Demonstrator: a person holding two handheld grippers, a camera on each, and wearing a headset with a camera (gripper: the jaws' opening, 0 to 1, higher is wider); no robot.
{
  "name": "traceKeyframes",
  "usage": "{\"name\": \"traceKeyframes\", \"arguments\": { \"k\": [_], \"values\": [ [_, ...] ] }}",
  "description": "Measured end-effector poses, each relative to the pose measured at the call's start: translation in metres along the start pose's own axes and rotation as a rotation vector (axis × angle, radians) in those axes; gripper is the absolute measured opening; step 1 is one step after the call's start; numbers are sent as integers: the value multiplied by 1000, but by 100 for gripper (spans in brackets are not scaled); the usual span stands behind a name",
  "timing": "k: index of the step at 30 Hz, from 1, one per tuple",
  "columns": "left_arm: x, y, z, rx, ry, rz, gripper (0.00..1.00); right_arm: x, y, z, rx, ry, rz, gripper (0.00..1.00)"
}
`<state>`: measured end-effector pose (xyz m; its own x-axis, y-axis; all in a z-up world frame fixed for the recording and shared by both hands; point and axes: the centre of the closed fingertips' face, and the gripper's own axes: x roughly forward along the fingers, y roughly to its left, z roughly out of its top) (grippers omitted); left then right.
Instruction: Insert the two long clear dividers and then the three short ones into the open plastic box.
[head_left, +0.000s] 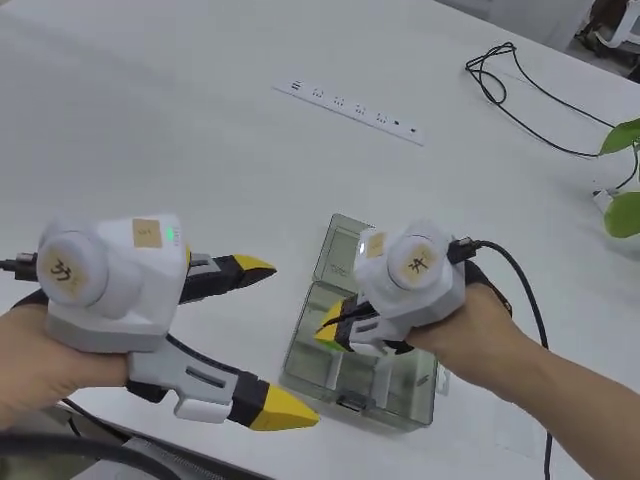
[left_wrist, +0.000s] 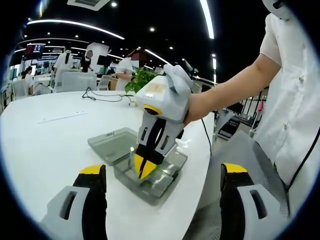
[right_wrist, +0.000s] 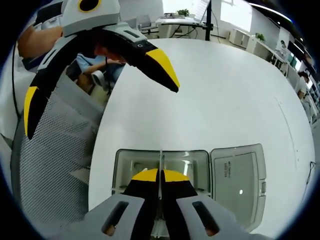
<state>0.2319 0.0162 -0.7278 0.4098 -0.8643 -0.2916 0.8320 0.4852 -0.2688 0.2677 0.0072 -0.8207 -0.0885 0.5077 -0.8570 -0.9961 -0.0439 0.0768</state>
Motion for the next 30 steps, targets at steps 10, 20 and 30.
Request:
{"name": "traceKeyframes", "arguments": {
  "k": [10,20,30],
  "values": [
    [0,-1,-1,6,14,-1,97,1,0,1,26,-21,-2,4],
    [-3,-2,0,21,30,5,97,-24,-2,19,113,-137,-25,14],
    [-4,-7,0,37,49,3,97,-69,-6,23,192,-258,-75,25]
  ]
}}
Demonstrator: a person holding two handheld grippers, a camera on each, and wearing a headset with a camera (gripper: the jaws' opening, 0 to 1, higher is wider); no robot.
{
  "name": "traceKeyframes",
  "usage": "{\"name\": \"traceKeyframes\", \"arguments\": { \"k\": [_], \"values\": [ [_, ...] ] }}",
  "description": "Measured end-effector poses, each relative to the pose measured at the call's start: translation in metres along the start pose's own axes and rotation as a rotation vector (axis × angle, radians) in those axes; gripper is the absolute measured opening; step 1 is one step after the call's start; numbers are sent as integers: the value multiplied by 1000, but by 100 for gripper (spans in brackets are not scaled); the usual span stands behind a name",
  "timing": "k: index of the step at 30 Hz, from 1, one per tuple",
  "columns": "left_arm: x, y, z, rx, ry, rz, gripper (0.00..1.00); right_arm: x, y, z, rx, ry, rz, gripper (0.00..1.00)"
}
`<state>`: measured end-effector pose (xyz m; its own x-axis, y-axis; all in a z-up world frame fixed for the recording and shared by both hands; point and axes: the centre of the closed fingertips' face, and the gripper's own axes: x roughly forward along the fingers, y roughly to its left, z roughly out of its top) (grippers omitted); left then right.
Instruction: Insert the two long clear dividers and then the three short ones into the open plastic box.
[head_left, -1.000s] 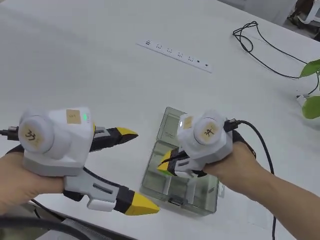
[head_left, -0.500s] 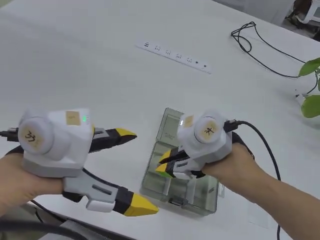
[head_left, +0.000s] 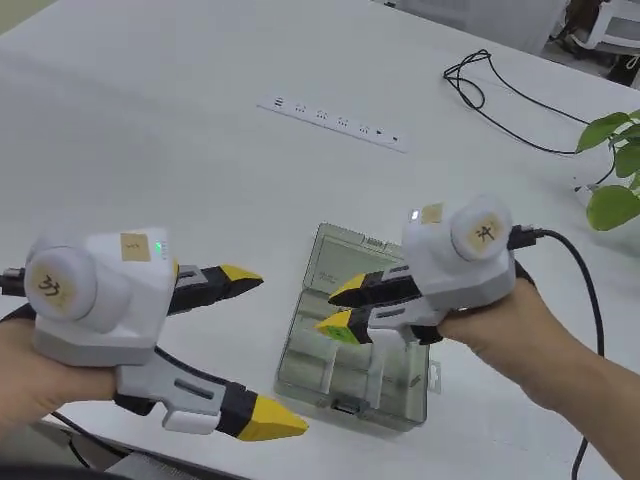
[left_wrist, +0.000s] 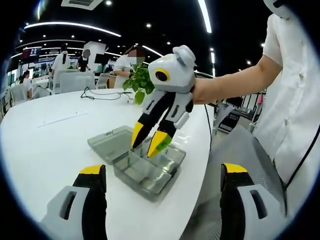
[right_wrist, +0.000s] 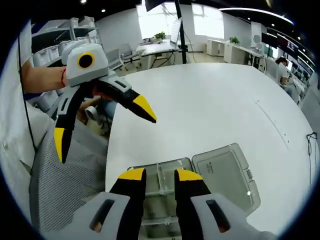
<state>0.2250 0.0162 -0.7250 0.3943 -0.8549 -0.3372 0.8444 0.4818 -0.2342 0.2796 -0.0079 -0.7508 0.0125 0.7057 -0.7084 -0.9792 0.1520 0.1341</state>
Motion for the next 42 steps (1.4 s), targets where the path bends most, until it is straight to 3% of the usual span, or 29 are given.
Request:
{"name": "traceKeyframes", "arguments": {
  "k": [8,23,32,42],
  "values": [
    [-3,-2,0,10,16,6,97,-35,-1,-16,15,-24,-36,32],
    [-5,-4,4,35,30,9,97,-86,-7,-67,48,21,-100,45],
    [-7,-3,5,34,33,16,98,-103,-9,-94,49,68,-106,52],
    [-7,-1,5,28,35,20,98,-111,-13,-133,38,158,-91,57]
  ]
}}
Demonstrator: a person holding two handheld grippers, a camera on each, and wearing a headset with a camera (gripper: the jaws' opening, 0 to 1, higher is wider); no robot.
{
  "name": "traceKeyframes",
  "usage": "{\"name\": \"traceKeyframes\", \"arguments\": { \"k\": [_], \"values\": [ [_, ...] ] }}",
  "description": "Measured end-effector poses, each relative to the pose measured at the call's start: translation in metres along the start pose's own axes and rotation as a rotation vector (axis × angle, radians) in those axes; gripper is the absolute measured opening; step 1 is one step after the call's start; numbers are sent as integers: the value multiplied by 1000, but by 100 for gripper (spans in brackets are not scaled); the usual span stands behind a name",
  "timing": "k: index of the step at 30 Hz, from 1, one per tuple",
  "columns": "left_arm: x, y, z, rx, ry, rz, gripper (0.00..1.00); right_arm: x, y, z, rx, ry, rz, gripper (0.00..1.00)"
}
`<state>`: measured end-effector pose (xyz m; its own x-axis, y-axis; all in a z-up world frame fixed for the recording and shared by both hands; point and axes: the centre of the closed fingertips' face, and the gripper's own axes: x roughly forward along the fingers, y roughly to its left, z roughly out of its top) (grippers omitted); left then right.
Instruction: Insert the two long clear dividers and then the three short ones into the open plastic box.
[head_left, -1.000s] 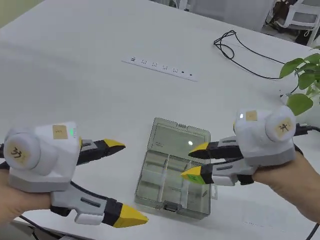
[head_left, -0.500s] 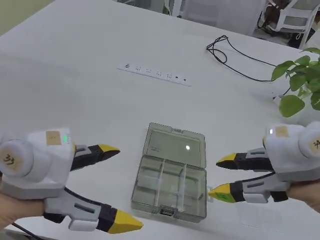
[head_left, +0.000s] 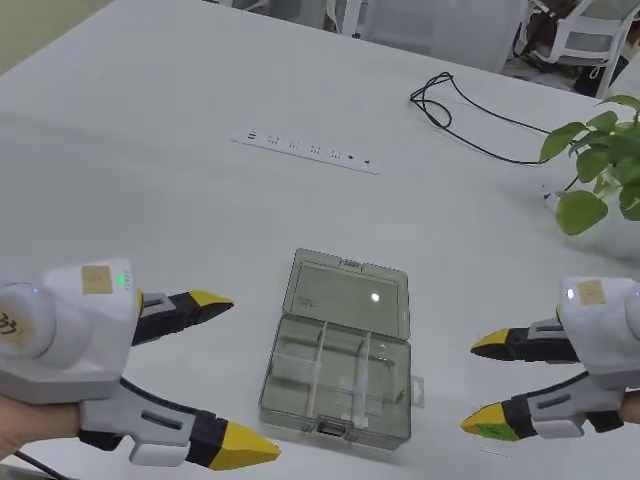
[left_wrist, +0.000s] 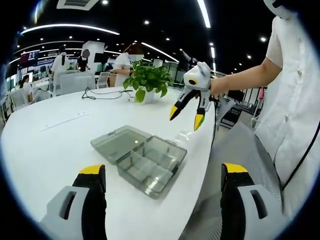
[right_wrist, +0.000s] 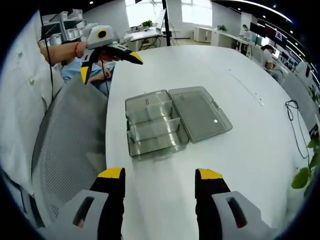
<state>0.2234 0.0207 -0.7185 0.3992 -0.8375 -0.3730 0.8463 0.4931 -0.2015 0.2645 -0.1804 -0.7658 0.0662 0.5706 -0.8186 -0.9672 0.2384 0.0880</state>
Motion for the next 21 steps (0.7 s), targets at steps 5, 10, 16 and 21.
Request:
{"name": "traceKeyframes", "arguments": {
  "k": [5,10,16,21],
  "values": [
    [0,1,0,-3,0,1,98,3,-3,-24,-25,69,10,61],
    [-1,4,-1,-10,0,9,97,9,-3,-50,-61,137,36,60],
    [0,5,-1,-13,0,10,97,15,-9,-75,-126,221,37,58],
    [1,6,-1,-19,-1,11,97,19,-16,-90,-167,270,35,52]
  ]
}}
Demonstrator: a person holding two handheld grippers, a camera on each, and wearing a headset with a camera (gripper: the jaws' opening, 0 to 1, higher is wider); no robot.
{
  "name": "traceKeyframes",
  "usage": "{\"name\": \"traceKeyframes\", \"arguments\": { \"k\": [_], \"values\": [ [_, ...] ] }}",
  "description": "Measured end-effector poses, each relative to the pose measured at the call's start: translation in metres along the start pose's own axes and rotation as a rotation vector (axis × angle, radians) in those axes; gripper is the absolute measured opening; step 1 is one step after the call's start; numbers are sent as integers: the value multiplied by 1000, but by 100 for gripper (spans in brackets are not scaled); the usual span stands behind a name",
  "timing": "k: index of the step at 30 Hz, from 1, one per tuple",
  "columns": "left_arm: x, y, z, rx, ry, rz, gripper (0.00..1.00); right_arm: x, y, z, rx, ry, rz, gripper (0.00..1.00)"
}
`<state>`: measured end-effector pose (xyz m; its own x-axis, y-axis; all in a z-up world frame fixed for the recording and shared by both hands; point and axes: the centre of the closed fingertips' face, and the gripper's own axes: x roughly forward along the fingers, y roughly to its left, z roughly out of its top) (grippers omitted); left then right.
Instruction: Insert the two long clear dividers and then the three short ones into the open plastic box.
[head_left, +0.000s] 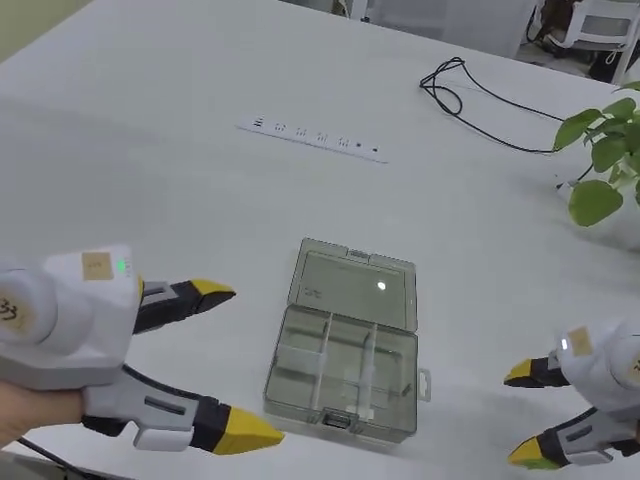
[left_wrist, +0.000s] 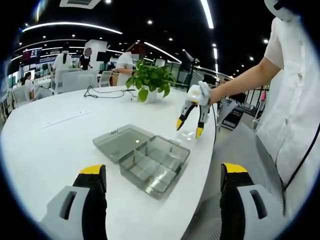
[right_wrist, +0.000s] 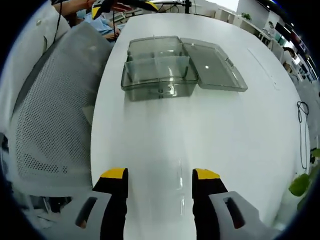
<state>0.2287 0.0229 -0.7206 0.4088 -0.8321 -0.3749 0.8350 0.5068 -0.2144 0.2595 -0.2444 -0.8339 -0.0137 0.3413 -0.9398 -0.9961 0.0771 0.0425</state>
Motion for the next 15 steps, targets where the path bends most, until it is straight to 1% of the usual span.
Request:
{"name": "traceKeyframes", "arguments": {
  "k": [3,6,10,12,13,15],
  "values": [
    [1,0,1,-2,-2,1,97,5,-2,-6,-8,17,1,50],
    [1,1,0,-4,0,1,97,10,-3,-13,-28,48,2,48],
    [2,1,-1,-7,1,0,96,15,-2,-17,-43,58,5,46],
    [2,0,-1,-10,0,-1,96,16,-3,-20,-74,79,-1,44],
    [2,0,-1,-11,0,-1,96,17,-4,-19,-86,77,-12,42],
    [2,0,-2,-13,1,-1,96,16,-5,-19,-78,78,-17,40]
  ]
}}
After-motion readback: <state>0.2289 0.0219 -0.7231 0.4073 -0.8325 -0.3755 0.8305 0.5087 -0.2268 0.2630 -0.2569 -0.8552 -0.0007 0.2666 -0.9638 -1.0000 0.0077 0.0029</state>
